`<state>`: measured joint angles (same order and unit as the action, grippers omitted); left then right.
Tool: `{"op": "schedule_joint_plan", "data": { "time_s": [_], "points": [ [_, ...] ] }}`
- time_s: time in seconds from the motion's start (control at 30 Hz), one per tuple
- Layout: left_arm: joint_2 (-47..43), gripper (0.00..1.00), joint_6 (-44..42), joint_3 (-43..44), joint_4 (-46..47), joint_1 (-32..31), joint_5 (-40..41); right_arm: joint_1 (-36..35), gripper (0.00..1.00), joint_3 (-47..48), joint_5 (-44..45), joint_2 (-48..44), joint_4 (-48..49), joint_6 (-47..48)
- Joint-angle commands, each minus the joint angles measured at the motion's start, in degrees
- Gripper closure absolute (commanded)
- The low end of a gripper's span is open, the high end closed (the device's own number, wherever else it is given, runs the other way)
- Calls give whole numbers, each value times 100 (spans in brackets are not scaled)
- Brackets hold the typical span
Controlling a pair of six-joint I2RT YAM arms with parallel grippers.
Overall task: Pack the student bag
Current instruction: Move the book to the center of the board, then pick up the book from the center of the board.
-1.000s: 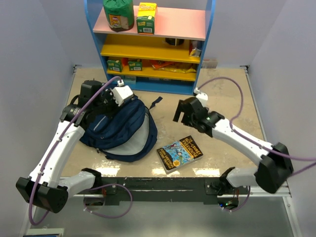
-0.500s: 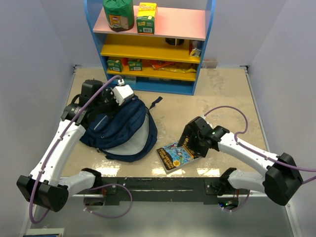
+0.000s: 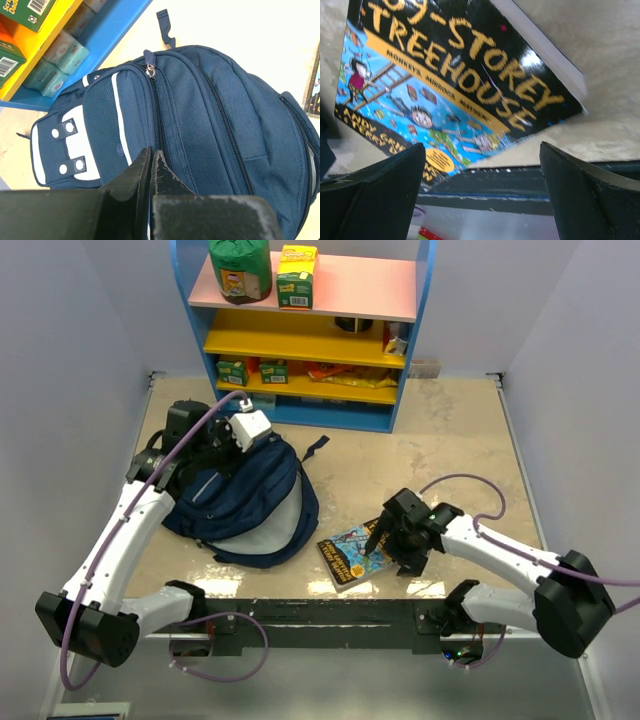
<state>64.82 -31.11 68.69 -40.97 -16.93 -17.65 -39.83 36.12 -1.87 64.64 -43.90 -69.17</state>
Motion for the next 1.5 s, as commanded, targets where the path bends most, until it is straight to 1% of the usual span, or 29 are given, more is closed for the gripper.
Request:
{"op": "schedule_joint_plan", "data": {
  "time_s": [0.0,0.03,0.1,0.13,0.17,0.2,0.23,0.3,0.33,0.43,0.5,0.63,0.8,0.83,0.87,1.0,1.07,1.1,1.13,1.2,1.23,1.3,1.33,1.37,1.4,1.43,1.47],
  "points": [
    [-57,100,-18,-4,423,58,-20,-7,1,-158,19,513,1268,-597],
    [-74,100,-9,-30,449,58,-11,-7,1,-123,81,810,1644,-624],
    [-110,100,9,-39,441,58,-2,11,1,148,352,1145,1858,-607],
    [-118,100,26,-31,415,58,-2,11,1,333,554,1565,1772,-537],
    [-136,100,52,-31,406,58,7,46,1,569,791,1734,1640,-345],
    [-136,100,61,-13,397,58,-2,46,1,1033,967,1927,1561,-204],
    [-145,100,70,4,345,49,-2,55,1,1281,1439,2069,1351,-81],
    [-171,100,79,-13,327,49,25,55,1,1974,1890,2447,1113,183],
    [-180,100,88,-39,318,58,33,72,1,2143,2162,2544,990,228],
    [-224,100,123,-75,265,58,42,72,1,2470,2217,3000,980,360],
    [-224,100,123,-48,230,58,112,72,1,2409,2025,3299,1111,369],
    [-224,100,70,48,89,58,227,37,1,2058,1638,3573,1637,439],
    [-233,100,53,49,37,58,306,-182,1,1311,1488,3126,1981,422],
    [-224,100,53,48,45,58,306,-243,1,1214,1479,2925,2069,404],
    [-206,100,70,48,45,58,315,-401,1,1039,1479,2836,2122,326],
    [-145,100,123,101,37,58,297,-771,3,932,1339,2703,2272,35],
    [-136,100,149,136,19,58,288,-911,7,1037,1303,2773,2272,-35],
    [-110,100,158,162,2,58,280,-956,10,1090,1329,2799,2211,-44],
    [-110,100,167,171,-16,58,280,-1000,17,1125,1373,2878,2202,-53],
    [-101,100,167,215,-60,58,262,-1000,25,1169,1408,2983,2184,-71],
    [-101,100,167,224,-69,58,271,-1000,35,1187,1417,3062,2140,-97],
    [-110,100,158,277,-130,58,288,-1009,47,1231,1435,3317,2166,-115],
    [-110,100,132,294,-148,58,297,-1009,63,1214,1435,3379,2219,-149],
    [-118,100,132,312,-148,58,341,-1009,71,1100,1374,3458,2289,-167],
    [-136,100,114,321,-174,58,359,-1009,82,986,1304,3441,2664,-167],
    [-136,100,97,330,-183,58,376,-1009,100,828,1181,3371,2876,-150],
    [-145,100,71,338,-192,58,402,-991,100,496,1015,3310,3078,-202]
  ]
}}
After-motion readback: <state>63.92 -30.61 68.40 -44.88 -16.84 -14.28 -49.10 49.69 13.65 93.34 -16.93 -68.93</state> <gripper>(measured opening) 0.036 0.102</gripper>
